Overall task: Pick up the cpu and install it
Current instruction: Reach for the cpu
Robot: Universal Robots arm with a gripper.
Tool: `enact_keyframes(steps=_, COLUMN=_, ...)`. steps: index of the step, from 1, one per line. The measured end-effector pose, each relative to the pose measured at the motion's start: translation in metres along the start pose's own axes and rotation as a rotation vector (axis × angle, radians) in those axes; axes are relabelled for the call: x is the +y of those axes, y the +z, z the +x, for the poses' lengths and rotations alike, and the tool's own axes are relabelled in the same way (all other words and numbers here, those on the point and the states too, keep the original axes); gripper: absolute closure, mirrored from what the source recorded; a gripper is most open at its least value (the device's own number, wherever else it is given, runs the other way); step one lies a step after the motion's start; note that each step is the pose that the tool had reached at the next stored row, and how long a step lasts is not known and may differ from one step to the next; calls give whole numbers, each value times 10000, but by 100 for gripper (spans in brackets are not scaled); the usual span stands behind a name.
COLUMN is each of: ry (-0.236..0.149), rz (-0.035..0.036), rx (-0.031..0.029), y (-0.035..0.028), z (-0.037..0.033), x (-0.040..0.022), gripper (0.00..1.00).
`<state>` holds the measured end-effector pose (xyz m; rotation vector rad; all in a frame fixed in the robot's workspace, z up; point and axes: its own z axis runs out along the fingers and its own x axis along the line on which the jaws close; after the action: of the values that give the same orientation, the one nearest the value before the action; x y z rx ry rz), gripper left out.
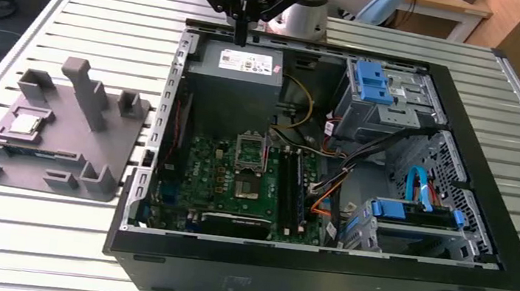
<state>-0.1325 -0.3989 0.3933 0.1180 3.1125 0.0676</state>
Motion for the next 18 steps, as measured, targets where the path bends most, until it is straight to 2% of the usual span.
enact_keyframes(steps=10, ry=2, rz=-1, rx=-1, y=0, z=18, x=-2, gripper=89)
enact_keyframes(steps=13, ry=0, rz=-1, rx=-2, y=1, z=73, x=-6, gripper=89)
enact_keyframes(steps=18, ry=0, rz=-1, rx=-9, y=1, z=223, x=-17, gripper=89)
